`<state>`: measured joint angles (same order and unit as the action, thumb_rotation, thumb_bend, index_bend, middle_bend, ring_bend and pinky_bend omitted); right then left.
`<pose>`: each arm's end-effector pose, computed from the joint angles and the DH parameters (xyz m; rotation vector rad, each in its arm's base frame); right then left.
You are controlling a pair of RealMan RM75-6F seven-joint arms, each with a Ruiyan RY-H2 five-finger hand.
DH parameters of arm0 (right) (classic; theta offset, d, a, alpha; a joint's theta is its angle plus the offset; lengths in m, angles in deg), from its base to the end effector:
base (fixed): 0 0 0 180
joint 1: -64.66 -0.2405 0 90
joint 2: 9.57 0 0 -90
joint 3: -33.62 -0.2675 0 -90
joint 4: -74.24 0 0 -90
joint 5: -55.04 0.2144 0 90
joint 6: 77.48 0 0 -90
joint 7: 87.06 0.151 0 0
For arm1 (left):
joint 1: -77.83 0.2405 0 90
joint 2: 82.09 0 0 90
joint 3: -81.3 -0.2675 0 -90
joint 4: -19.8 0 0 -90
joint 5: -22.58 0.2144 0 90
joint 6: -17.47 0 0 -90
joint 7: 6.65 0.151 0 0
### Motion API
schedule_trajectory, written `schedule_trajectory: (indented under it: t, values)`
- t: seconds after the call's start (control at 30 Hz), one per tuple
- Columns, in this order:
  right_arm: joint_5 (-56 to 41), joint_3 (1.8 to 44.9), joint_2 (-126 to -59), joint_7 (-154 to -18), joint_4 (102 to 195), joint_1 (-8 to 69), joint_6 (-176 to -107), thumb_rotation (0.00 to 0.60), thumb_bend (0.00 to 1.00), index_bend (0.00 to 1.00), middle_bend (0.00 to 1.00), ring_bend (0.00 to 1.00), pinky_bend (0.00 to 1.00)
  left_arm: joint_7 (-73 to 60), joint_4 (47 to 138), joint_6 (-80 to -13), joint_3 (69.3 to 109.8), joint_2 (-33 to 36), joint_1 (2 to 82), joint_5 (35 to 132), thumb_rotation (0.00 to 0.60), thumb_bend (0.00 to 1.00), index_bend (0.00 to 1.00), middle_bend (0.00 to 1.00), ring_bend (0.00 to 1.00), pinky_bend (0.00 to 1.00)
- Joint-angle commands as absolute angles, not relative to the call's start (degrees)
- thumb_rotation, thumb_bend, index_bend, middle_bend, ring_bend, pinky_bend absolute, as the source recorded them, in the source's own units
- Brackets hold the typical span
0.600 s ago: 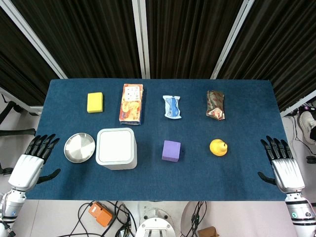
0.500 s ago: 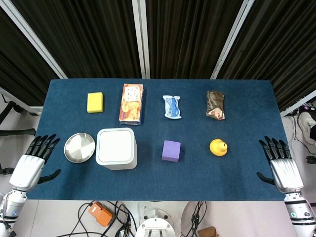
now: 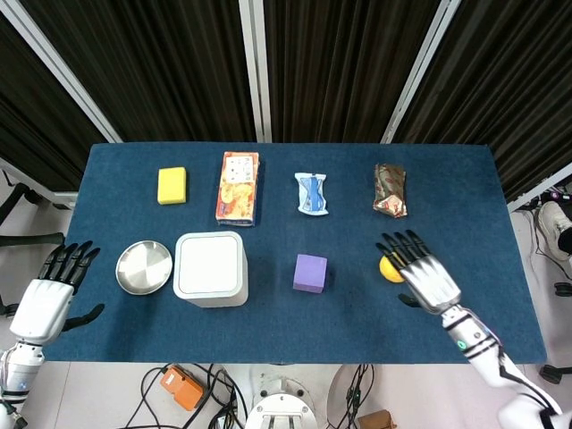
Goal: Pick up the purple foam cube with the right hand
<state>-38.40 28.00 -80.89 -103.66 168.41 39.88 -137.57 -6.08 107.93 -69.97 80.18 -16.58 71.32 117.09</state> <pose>-0.2186 -0.2752 0.0572 2.0098 -0.6382 0.8635 -0.3135 0.1827 0.1453 -1.5612 -0.7984 -0.9402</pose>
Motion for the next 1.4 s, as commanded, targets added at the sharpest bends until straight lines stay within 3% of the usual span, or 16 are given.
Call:
schedule_trajectory:
  t: [0.03, 0.3, 0.57, 0.63, 0.77, 0.9, 1.03, 1.2, 1.4]
  values:
    - [-33.9, 23.9, -88.5, -107.7, 168.3, 29.4, -125.5, 0.600, 0.28, 0.00, 0.00, 0.00, 0.00, -6.2, 108.1, -69.8, 80.2, -16.9, 71.4, 116.8, 0.600, 0.13, 0.00, 0.01, 0.00, 0.03]
    - [-28.8, 23.1, -97.5, -111.9, 162.6, 22.2, -119.2, 0.600, 0.28, 0.00, 0.00, 0.00, 0.00, -7.5, 108.7, -69.0, 79.7, -17.9, 71.3, 116.8, 0.600, 0.13, 0.00, 0.01, 0.00, 0.03]
    - [-23.0, 23.4, -100.4, -117.2, 160.6, 20.1, -118.9, 0.600, 0.28, 0.00, 0.00, 0.00, 0.00, -8.4, 108.6, -69.1, 79.2, -18.5, 71.2, 117.7, 0.600, 0.13, 0.00, 0.01, 0.00, 0.03]
    - [-22.7, 23.8, -100.1, -118.1, 160.8, 20.0, -119.8, 0.600, 0.28, 0.05, 0.05, 0.04, 0.08, -8.6, 108.6, -69.1, 79.2, -18.5, 71.3, 117.6, 0.600, 0.13, 0.00, 0.01, 0.00, 0.03]
    - [-22.5, 24.5, -99.8, -118.2, 161.1, 20.5, -122.1, 0.600, 0.28, 0.45, 0.39, 0.42, 0.55, -8.7, 108.6, -69.3, 79.2, -18.6, 71.4, 117.7, 0.600, 0.13, 0.00, 0.01, 0.00, 0.03]
    - [-22.6, 25.1, -99.8, -118.1, 160.6, 21.0, -124.5, 0.600, 0.29, 0.68, 0.57, 0.64, 0.79, -8.4, 108.7, -68.9, 79.1, -18.6, 71.3, 117.7, 0.600, 0.13, 0.00, 0.01, 0.00, 0.03]
    - [-23.3, 25.0, -99.4, -116.5, 160.5, 21.4, -127.0, 0.600, 0.29, 0.71, 0.60, 0.67, 0.82, -8.0, 109.0, -68.6, 79.1, -18.6, 71.2, 117.4, 0.600, 0.13, 0.00, 0.01, 0.00, 0.03]
    - [-26.1, 22.8, -98.3, -112.9, 159.4, 23.0, -134.9, 0.600, 0.29, 0.71, 0.60, 0.67, 0.82, -7.8, 109.1, -68.4, 79.2, -18.6, 71.2, 117.1, 0.600, 0.13, 0.00, 0.01, 0.00, 0.03]
    - [-21.7, 19.3, -94.8, -111.3, 156.7, 24.7, -138.1, 0.600, 0.29, 0.71, 0.60, 0.67, 0.82, -7.5, 109.3, -67.5, 79.3, -18.7, 70.8, 116.6, 0.600, 0.13, 0.00, 0.01, 0.00, 0.03]
